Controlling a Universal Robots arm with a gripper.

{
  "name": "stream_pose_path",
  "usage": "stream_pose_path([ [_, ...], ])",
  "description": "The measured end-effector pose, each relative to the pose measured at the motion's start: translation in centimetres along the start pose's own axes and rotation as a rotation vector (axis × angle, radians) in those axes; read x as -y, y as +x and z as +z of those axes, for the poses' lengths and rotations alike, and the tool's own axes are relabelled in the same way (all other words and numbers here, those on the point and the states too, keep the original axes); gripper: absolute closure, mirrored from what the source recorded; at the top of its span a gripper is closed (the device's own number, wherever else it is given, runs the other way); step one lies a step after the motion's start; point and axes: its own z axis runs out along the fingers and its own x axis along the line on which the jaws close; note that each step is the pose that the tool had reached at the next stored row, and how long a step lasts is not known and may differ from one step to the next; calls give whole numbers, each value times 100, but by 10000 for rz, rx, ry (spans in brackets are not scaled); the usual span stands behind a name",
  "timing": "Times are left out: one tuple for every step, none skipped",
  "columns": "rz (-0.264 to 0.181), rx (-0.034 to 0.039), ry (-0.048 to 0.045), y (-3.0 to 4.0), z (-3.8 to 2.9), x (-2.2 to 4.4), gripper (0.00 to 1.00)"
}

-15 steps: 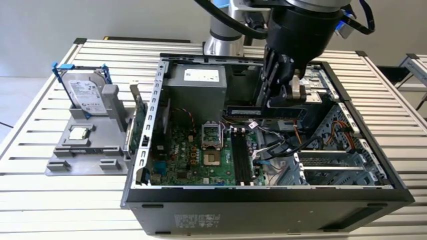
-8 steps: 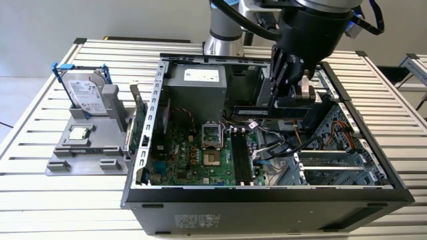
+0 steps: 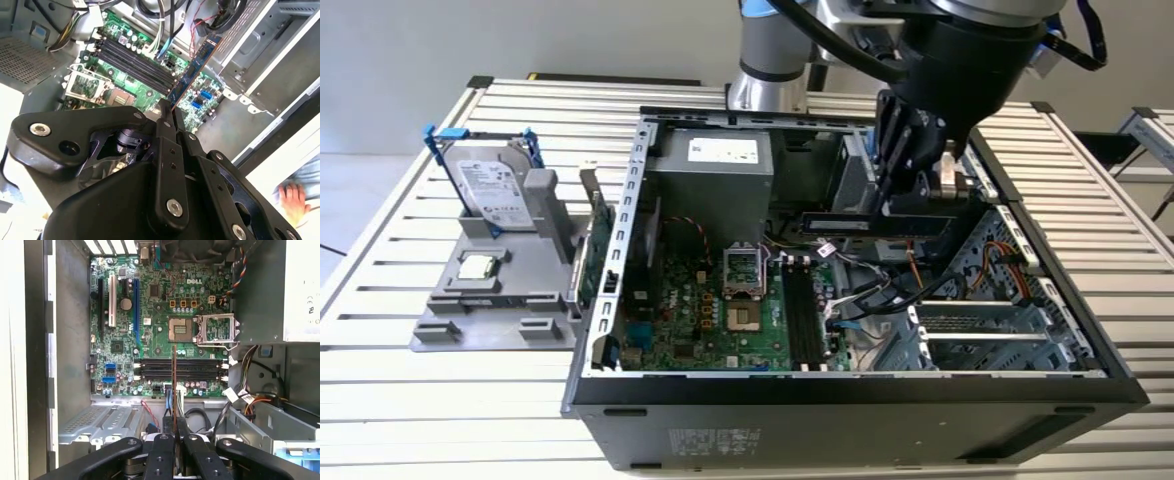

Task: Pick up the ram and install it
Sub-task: 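Pick up the ram and move it above insertion slot, then insert the ram into the slot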

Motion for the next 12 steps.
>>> stream_pose_path([
  [0,0,0,0,0,11,100],
  [1,0,0,0,0,22,100],
  [0,0,0,0,-1,33,100],
  [1,0,0,-1,-1,43,100],
  [0,0,0,-1,-1,51,100],
  [0,0,0,-1,-1,54,100],
  [1,0,0,-1,-1,53,100],
  [0,0,0,-1,-1,57,100],
  [0,0,0,-1,-1,59,100],
  [1,1,0,-1,-1,60,100],
  [1,0,0,-1,-1,60,100],
  [0,0,0,-1,-1,60,100],
])
